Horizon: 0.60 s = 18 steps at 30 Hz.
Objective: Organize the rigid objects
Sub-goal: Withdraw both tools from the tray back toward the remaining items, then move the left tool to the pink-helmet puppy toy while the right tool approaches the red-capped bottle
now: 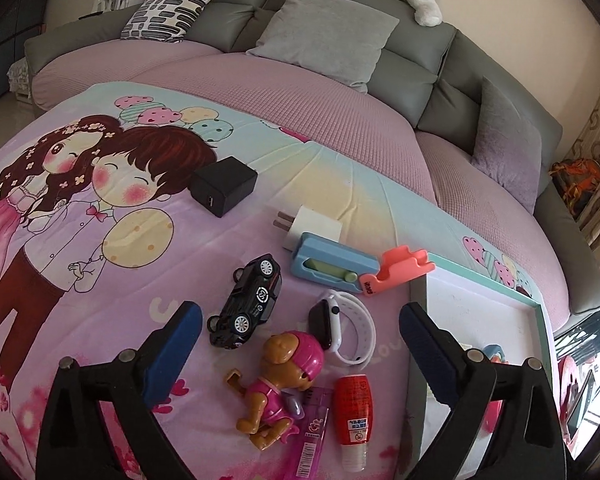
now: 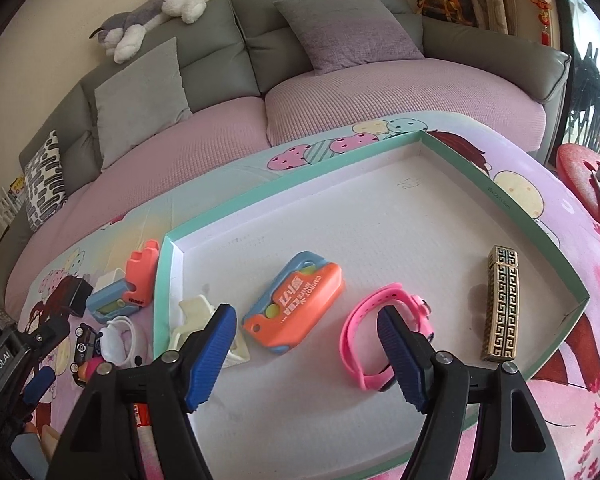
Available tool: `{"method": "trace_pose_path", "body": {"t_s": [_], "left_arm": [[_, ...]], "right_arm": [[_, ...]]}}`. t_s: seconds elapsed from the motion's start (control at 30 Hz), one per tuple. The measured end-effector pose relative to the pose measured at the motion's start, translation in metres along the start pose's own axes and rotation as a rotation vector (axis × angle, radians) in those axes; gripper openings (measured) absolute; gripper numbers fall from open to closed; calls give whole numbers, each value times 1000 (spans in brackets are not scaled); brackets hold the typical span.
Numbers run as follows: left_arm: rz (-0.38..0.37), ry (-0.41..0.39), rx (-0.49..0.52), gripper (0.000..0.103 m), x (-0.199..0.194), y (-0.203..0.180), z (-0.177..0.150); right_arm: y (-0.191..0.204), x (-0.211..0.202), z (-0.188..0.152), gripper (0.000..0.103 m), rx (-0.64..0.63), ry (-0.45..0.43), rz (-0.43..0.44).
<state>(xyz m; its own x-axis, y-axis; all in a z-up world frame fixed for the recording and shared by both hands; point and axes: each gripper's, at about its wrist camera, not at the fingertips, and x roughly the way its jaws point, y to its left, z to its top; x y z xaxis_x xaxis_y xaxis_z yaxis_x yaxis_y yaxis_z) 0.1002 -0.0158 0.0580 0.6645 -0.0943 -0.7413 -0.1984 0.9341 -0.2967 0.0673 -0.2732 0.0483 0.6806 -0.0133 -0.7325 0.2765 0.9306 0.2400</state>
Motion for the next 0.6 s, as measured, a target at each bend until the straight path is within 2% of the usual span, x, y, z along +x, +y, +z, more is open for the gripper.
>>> {"method": "trace_pose_path", "body": {"t_s": [0.2,0.3,0.37,0.6], "left_arm": [[36,8,-38,99,0,14,1],[52,-8,-61,99,-2,24,3],[58,-13,-76,99,-3,30,5],[88,-3,-109,99,-3,53,9]], "right_arm": [[33,5,-10,76,-61,20,102],[47,7,-15,77,-110,20,112],[54,9,-18,88,-134,20,117],[74,12,-27,89,-210,26,127]]}}
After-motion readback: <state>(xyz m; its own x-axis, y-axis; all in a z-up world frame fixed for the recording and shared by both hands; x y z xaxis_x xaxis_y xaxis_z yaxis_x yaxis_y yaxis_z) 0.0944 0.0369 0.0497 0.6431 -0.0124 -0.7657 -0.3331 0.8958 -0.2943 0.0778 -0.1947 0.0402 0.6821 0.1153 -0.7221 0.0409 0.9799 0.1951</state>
